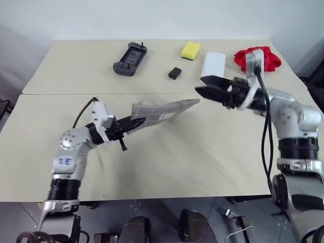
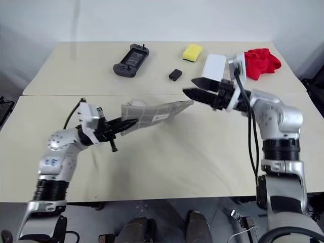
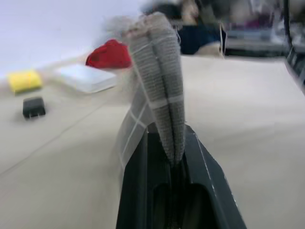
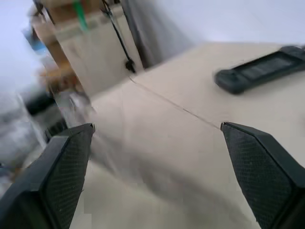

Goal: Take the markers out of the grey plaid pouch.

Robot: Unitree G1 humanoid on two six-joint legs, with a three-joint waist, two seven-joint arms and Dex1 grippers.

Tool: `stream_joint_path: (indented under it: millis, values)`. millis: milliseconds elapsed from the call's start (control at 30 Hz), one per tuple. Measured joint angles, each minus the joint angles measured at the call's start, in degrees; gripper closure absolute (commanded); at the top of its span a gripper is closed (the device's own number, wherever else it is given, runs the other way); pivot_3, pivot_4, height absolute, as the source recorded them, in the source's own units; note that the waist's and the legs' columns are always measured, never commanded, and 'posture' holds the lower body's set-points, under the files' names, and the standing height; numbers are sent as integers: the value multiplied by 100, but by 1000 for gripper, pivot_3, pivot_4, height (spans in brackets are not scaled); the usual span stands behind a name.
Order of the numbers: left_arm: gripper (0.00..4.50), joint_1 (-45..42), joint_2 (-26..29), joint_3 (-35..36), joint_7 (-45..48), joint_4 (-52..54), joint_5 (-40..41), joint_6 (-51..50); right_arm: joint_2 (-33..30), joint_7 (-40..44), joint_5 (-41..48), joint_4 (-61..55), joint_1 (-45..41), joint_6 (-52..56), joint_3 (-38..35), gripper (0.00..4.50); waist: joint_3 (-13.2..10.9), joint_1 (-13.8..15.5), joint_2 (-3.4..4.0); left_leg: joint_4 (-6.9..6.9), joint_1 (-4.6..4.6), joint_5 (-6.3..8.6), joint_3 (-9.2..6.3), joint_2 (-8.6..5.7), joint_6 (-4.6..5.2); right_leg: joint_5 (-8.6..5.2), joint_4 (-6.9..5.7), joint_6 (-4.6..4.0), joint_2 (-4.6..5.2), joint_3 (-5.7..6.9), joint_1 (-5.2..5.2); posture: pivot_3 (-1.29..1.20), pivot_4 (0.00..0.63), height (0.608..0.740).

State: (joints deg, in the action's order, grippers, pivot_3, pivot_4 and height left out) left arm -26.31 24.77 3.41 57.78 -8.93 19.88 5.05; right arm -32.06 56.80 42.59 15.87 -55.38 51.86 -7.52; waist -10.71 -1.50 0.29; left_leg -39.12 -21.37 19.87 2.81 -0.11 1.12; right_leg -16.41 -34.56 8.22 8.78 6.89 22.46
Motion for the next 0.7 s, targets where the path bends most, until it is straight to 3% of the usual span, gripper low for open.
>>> stream_joint_path:
  millis: [233, 433, 700]
  values:
    - [4500, 268, -114, -446, 26, -772, -865, 2018, 102, -521, 264, -91, -334, 2169, 544, 50, 0, 47, 0, -8, -21, 3, 22, -4, 8, 2, 0, 1, 10, 2, 14, 0, 150, 740]
    - [4500, 515, -120, -579, -60, -738, -917, 2309, -30, -358, 191, -74, -418, 2796, 1108, 50, 0, 103, 0, -8, -20, 5, 18, -6, 12, 2, 0, 2, 13, 2, 15, 0, 150, 740]
    - [4500, 744, 39, -621, -156, -589, -955, 2357, 34, -205, 428, -15, -506, 3885, 1139, 50, 0, 124, 0, -8, -20, 5, 2, -4, 12, 2, 0, 2, 12, 2, 15, 0, 150, 740]
